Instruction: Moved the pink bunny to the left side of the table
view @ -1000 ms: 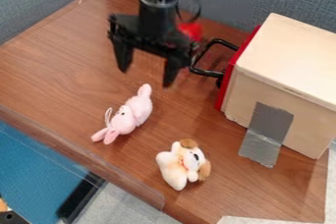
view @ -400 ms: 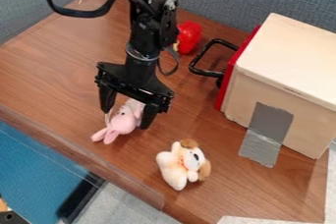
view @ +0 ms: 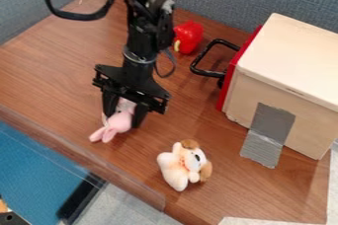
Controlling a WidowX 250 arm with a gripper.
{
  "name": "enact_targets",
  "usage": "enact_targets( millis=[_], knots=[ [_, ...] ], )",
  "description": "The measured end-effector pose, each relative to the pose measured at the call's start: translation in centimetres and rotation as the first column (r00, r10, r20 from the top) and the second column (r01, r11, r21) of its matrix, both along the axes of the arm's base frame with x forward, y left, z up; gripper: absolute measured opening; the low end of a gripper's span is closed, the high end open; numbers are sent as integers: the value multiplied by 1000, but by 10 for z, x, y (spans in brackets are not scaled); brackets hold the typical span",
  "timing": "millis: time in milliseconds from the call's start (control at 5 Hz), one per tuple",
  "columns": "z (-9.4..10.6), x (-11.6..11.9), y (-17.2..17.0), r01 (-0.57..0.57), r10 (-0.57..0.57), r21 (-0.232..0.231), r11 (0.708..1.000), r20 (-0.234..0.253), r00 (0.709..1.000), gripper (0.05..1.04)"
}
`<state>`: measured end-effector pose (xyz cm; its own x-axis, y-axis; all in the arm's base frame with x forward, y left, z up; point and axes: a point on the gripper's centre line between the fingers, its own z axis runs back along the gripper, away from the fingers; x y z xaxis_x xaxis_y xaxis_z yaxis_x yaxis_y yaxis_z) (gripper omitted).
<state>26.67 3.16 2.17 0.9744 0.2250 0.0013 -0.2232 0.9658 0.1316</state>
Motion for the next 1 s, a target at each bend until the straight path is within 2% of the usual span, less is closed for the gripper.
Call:
enact_targets(
  millis=[200, 400, 600, 800, 1000],
  knots=[
    [24, 12, 9, -25, 27, -27, 999, 59, 998, 380],
    [43, 15, 30, -61, 64, -37, 997, 97, 993, 325],
    [55, 18, 68, -137, 144, -63, 989, 133, 981, 324],
    [61, 25, 107, -154, 162, -57, 986, 179, 971, 324],
    [54, 12, 148, -181, 193, -79, 980, 205, 960, 324]
  ],
)
